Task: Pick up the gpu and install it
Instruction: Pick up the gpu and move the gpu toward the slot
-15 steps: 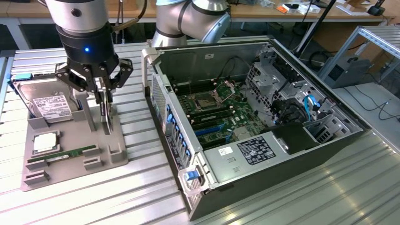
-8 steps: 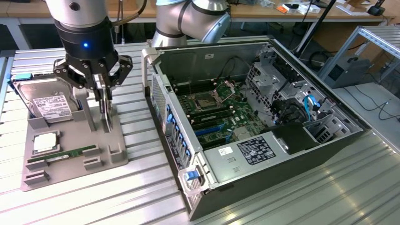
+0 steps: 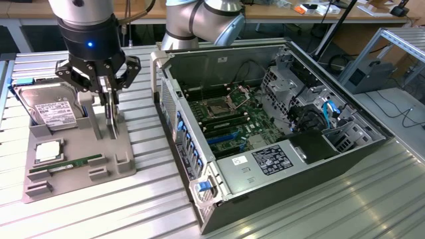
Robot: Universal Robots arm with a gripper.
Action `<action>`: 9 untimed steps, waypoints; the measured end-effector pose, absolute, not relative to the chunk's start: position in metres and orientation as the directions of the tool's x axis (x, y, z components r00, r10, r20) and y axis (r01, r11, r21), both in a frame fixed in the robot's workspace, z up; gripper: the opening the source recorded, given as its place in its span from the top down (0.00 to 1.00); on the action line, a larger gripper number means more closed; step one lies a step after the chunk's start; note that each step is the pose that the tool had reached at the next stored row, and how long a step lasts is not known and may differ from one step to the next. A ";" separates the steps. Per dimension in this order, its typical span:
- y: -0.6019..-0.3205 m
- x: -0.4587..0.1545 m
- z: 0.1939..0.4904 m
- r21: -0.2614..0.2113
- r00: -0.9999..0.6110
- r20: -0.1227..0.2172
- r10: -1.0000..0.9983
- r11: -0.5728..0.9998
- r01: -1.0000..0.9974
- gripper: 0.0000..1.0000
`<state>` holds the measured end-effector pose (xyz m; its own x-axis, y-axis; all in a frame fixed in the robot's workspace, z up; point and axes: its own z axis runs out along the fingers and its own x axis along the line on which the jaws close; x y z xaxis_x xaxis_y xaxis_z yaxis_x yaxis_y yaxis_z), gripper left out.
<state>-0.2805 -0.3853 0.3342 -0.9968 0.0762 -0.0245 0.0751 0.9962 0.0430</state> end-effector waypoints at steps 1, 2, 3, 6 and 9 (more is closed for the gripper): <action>-0.385 -0.280 0.336 0.043 -0.997 -0.024 0.076 0.996 0.075 0.72; -0.385 -0.280 0.337 0.043 -0.997 -0.024 0.076 0.996 0.075 0.72; -0.385 -0.280 0.339 0.043 -0.997 -0.024 0.076 0.996 0.075 0.72; -0.385 -0.280 0.343 0.043 -0.997 -0.024 0.076 0.996 0.075 0.72; -0.385 -0.280 0.346 0.043 -0.997 -0.024 0.076 0.996 0.075 0.72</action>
